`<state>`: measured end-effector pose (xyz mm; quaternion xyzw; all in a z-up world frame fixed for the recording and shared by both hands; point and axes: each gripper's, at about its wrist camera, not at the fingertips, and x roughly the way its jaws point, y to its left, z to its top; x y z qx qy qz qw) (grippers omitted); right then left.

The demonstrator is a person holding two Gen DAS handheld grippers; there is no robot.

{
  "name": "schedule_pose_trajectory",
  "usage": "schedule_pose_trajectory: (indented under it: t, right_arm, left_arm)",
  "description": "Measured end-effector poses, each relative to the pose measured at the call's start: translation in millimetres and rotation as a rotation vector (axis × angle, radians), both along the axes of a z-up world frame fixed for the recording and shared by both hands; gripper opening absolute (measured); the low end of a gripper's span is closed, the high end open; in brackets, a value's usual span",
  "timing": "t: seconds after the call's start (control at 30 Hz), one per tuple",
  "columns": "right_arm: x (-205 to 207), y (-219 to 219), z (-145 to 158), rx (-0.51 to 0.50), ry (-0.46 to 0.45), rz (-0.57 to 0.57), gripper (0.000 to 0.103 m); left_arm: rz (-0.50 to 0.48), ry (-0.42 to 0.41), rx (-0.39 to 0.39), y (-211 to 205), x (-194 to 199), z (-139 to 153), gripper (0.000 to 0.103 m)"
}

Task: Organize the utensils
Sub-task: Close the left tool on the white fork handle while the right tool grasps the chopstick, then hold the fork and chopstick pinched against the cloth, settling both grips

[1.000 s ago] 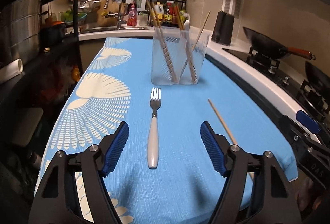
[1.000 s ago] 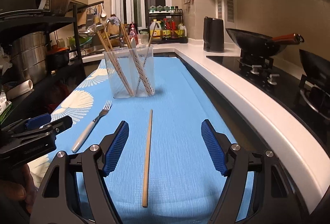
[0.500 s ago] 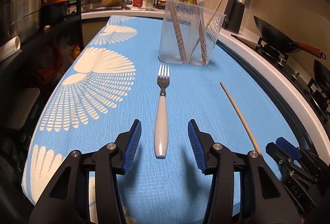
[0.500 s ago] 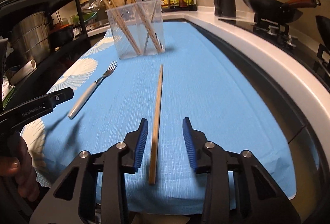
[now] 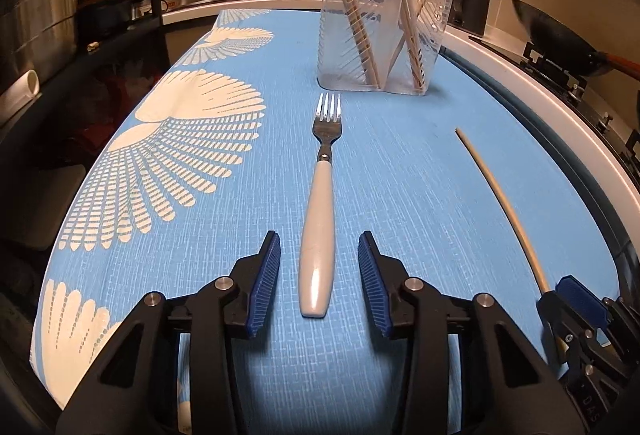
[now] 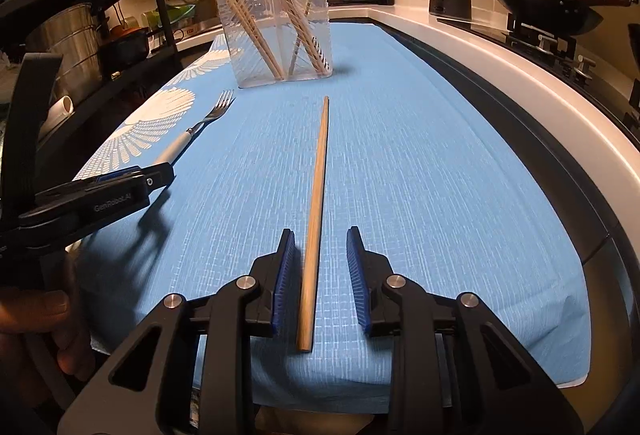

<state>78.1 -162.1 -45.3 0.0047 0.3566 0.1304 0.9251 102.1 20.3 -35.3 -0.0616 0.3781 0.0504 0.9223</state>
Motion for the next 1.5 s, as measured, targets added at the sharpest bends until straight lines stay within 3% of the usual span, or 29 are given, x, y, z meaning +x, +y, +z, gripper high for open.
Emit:
schedule_pose_trajectory:
  t: [0.17,0.4,0.57,0.67,0.9,1.5]
  right_arm:
    - [0,0,1,0.005,0.006,0.010,0.029]
    - [1,4,2,0.012,0.016,0.020,0.029]
    - [0,10,1,-0.024,0.005,0.023,0.027]
    - [1,6,1,-0.033,0.003,0.004,0.007]
    - [5,-11,2,-0.036,0.006,-0.048,0.007]
    - [16,-6,1,-0.048,-0.012,0.000,0.007]
  left_arm:
    - [0.002,0.010,0.003,1,4,-1,0.035]
    - [0.013,0.015,0.001,5,5,-2,0.019]
    - [0.003,0.012,0.003,4,4,-2,0.018]
    - [-0.009,0.010,0.006,1,1,-1,0.018]
    - [-0.036,0.003,0.018,-7,-15,-2,0.018]
    - [-0.027,0.000,0.029,-6,-7,-2,0.018]
